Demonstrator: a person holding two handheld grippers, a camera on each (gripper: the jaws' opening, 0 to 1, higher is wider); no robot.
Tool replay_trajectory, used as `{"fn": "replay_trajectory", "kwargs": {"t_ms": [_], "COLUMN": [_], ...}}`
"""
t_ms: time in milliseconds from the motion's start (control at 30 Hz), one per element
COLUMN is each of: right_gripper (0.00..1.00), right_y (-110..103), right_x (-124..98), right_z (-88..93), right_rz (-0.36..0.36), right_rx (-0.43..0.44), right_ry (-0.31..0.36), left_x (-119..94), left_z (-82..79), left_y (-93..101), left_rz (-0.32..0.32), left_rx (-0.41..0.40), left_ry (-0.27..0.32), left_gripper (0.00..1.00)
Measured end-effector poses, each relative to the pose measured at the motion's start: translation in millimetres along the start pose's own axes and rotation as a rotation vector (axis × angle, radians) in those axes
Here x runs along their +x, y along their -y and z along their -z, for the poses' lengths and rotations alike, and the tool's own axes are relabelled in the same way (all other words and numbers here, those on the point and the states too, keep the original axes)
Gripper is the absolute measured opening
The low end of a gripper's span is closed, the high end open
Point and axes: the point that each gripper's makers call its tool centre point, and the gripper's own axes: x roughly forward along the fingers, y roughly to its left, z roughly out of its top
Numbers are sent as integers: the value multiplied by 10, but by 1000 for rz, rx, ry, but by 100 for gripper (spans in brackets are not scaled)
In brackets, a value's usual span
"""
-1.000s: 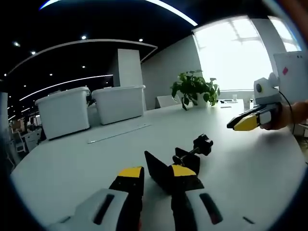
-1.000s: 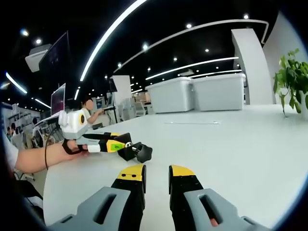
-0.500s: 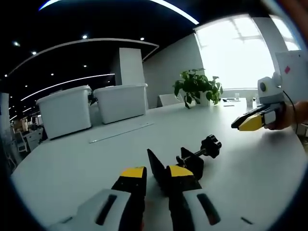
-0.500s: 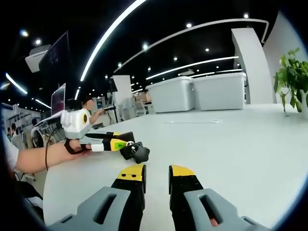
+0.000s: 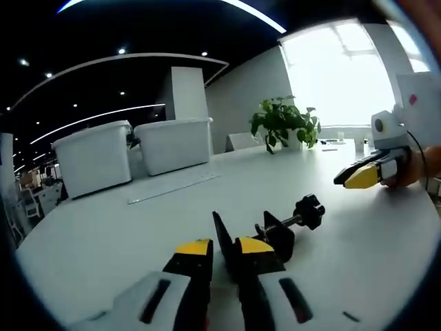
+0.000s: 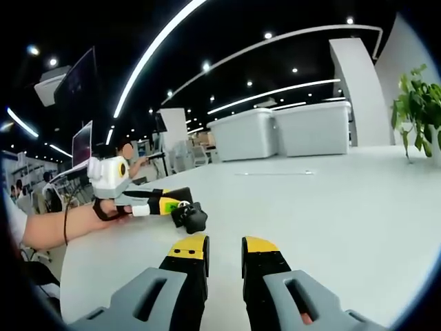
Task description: Clamp the fixed fixture on the desktop, loosen the retaining clip, secure it to the edge of the desk, and tighten the retaining clip.
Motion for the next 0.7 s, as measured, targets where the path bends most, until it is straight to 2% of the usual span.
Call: {"fn": "replay_trajectory", "kwargs": {"t_ms": [200,700], "right_gripper": [17,17], "right_y": [8,-6], "right_x": [-7,-2], "right_z": [2,-3], "right_rz": [1,-1], "right_rx": [5,-2], "right_ry": [3,9], "left_x": [8,53], "left_z": [12,62], "left_y": [12,-14], "left_rz": [4,-16], "left_rx": [7,48], "left_ry": [-4,-26], "left_gripper": [8,9]}}
